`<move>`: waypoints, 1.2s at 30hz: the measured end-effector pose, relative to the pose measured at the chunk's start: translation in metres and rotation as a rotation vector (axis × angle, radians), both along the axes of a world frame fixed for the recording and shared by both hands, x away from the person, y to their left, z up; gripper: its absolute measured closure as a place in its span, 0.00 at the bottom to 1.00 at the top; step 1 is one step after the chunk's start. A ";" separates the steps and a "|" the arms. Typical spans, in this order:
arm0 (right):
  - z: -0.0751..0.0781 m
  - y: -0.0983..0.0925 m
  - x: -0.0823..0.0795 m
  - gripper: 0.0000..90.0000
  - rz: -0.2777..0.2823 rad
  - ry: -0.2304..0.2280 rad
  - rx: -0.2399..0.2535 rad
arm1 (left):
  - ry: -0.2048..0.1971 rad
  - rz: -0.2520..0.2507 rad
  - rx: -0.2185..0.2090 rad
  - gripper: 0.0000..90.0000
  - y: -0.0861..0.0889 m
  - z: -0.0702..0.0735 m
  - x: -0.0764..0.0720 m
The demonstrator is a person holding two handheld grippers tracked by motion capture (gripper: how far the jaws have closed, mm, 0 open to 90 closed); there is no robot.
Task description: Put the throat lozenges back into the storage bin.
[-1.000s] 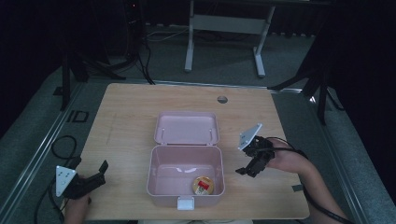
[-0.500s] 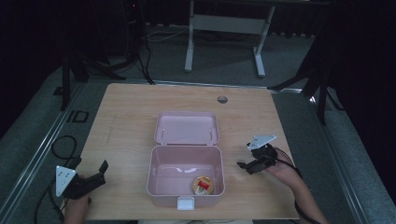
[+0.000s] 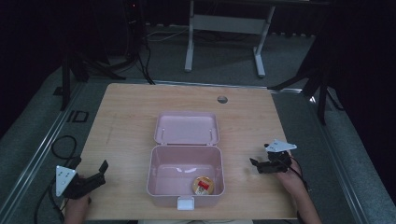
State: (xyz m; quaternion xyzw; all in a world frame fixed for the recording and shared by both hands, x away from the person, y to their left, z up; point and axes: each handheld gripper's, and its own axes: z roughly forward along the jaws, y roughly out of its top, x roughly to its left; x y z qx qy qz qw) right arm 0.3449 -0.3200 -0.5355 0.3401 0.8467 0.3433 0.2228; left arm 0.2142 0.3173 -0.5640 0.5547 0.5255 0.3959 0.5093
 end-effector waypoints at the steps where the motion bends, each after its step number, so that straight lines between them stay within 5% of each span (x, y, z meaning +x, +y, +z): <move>1: -0.003 -0.005 -0.001 0.14 -0.026 0.001 0.008 | 0.000 0.001 -0.001 0.00 0.000 0.000 0.000; 9: -0.013 -0.019 -0.003 0.14 -0.167 0.002 0.049 | -0.002 0.000 -0.002 0.00 0.000 0.000 0.000; 12: -0.013 -0.024 -0.003 0.14 -0.243 -0.011 0.078 | -0.002 -0.001 -0.003 0.00 0.000 0.000 0.000; 13: -0.014 -0.028 -0.003 0.14 -0.312 -0.022 0.097 | -0.002 -0.002 0.000 0.00 0.000 0.000 0.000; 17: -0.015 -0.037 -0.003 0.14 -0.399 -0.043 0.128 | -0.003 -0.003 -0.001 0.00 0.000 0.000 0.000; 24: -0.017 -0.044 -0.002 0.14 -0.418 -0.031 0.173 | -0.005 -0.003 -0.001 0.00 0.000 0.000 0.000; 31: -0.017 -0.057 0.003 0.15 -0.471 -0.008 0.279 | -0.006 -0.003 -0.003 0.00 0.000 0.000 0.000; 36: -0.018 -0.058 0.003 0.15 -0.488 -0.009 0.278 | -0.008 -0.003 -0.005 0.00 0.000 0.000 -0.001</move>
